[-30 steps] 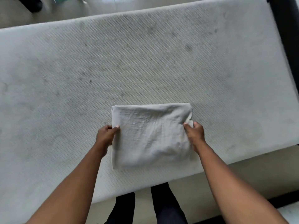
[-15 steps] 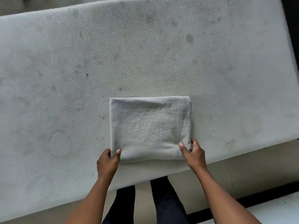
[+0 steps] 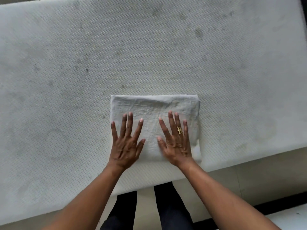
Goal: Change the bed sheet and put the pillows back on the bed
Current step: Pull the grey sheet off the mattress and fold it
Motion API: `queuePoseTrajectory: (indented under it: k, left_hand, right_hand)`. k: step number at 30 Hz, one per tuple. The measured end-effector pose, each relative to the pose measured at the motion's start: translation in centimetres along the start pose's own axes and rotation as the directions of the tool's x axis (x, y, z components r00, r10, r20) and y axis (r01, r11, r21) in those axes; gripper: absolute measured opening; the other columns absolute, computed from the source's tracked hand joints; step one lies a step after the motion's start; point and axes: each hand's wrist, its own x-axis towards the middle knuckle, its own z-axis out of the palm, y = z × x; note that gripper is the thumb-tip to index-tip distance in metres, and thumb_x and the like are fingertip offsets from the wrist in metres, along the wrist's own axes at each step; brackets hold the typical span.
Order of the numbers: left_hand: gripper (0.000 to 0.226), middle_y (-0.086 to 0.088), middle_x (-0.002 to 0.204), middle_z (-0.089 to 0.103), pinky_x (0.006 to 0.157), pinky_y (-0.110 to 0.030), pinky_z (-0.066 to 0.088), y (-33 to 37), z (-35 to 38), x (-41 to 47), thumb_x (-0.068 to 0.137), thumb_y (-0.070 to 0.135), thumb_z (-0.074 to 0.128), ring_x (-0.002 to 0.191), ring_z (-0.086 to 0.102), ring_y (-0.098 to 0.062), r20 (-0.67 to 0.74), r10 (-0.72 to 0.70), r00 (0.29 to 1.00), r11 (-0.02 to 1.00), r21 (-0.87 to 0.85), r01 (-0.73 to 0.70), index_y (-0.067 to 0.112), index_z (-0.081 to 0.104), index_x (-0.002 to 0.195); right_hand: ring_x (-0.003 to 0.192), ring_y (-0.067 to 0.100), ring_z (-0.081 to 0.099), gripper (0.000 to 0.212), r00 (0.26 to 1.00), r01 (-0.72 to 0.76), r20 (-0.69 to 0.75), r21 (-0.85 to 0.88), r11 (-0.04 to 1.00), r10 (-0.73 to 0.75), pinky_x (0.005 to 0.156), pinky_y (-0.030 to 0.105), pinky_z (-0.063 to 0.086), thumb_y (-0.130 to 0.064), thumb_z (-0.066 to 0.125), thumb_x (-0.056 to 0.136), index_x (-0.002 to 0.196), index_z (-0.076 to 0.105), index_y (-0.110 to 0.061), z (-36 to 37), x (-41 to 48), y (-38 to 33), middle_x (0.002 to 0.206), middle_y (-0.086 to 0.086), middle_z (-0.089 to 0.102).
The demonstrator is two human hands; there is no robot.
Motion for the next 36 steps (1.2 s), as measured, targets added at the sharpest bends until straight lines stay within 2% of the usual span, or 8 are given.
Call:
queuePoseTrajectory:
  k: [6,9,12,17,20,27,31,36]
  left_hand:
    - [0.073,-0.02,0.168,-0.001,0.12,-0.062,0.006,-5.9,4.1,-1.2,0.102,0.064,0.03,0.155,0.0,-0.038,0.105,-0.589,0.801,0.799,-0.068,0.597,0.029,0.007,0.162]
    - [0.055,-0.022,0.14,0.045,0.101,-0.055,0.043,-5.0,2.4,-1.2,0.1,0.048,0.048,0.128,0.042,-0.042,0.005,-0.614,0.789,0.773,-0.201,0.602,0.011,0.046,0.14]
    - [0.06,-0.013,0.118,0.06,0.097,-0.047,0.047,-4.0,1.5,-0.2,0.092,0.056,0.061,0.113,0.055,-0.033,0.131,-0.747,0.651,0.511,-0.513,0.69,0.007,0.057,0.126]
    - [0.059,-0.001,0.081,0.066,0.064,-0.031,0.045,-5.1,-0.8,3.5,0.076,0.07,0.073,0.077,0.062,-0.021,0.447,-0.751,0.487,0.065,-0.683,0.727,0.012,0.067,0.083]
    - [0.047,-0.007,0.096,0.075,0.071,-0.031,0.054,-6.0,-2.4,4.9,0.084,0.051,0.078,0.087,0.07,-0.023,0.662,-0.557,0.501,-0.166,-0.68,0.714,0.007,0.071,0.1]
    - [0.043,-0.018,0.117,0.073,0.09,-0.043,0.059,-7.2,-10.8,9.2,0.092,0.026,0.071,0.117,0.065,-0.037,0.5,-0.377,0.78,-0.182,-0.866,0.466,-0.003,0.066,0.122]
    - [0.055,-0.007,0.103,0.075,0.086,-0.044,0.056,-7.2,-19.3,14.1,0.064,0.041,0.091,0.096,0.069,-0.023,0.189,-0.352,0.917,0.031,-0.977,0.213,0.01,0.074,0.106]
    - [0.032,-0.01,0.117,0.073,0.095,-0.036,0.056,-7.5,-21.4,14.2,0.084,0.017,0.08,0.112,0.068,-0.024,-0.015,-0.226,0.974,0.205,-0.978,0.032,0.017,0.073,0.115]
  right_hand:
    - [0.159,0.028,-0.009,0.082,0.899,-0.435,0.092,0.058,0.899,0.429,0.126,0.057,0.005,-0.068,0.038,0.1,0.163,-0.005,-0.039,3.1,0.3,5.4,0.172,0.004,-0.015]
    - [0.152,0.032,0.025,0.101,0.783,-0.607,0.064,0.301,0.736,0.619,0.12,0.049,0.028,-0.067,0.062,0.089,0.163,0.008,-0.024,1.3,0.6,4.9,0.166,0.015,0.02]
    - [0.134,0.034,0.05,0.103,0.595,-0.738,0.195,0.516,0.434,0.78,0.109,0.039,0.041,-0.059,0.084,0.074,0.15,0.038,-0.008,-0.3,1.8,5.3,0.148,0.016,0.05]
    - [0.097,0.023,0.076,0.066,0.545,-0.716,0.575,0.698,-0.018,0.61,0.094,0.041,0.06,-0.049,0.095,0.064,0.113,0.075,-0.009,-1.7,3.3,7.9,0.105,0.006,0.079]
    - [0.097,0.03,0.076,0.042,0.597,-0.696,0.632,0.714,-0.073,0.494,0.088,0.043,0.062,-0.022,0.09,0.076,0.112,0.076,-0.005,-3.8,4.4,7.6,0.105,0.013,0.078]
    - [0.093,0.026,0.077,0.041,0.779,-0.484,0.394,0.872,0.068,0.487,0.09,0.049,0.061,-0.01,0.09,0.072,0.11,0.075,-0.007,-12.5,10.2,7.6,0.105,0.007,0.079]
    - [0.105,0.027,0.073,0.053,0.873,-0.231,0.107,0.95,0.211,0.476,0.093,0.048,0.06,-0.004,0.091,0.066,0.116,0.073,-0.007,-19.7,14.4,8.1,0.112,0.007,0.077]
    - [0.116,0.019,0.068,0.046,0.949,-0.094,0.003,0.958,0.271,0.316,0.093,0.033,0.058,0.003,0.084,0.078,0.115,0.074,-0.022,-22.0,13.1,9.4,0.118,0.003,0.075]
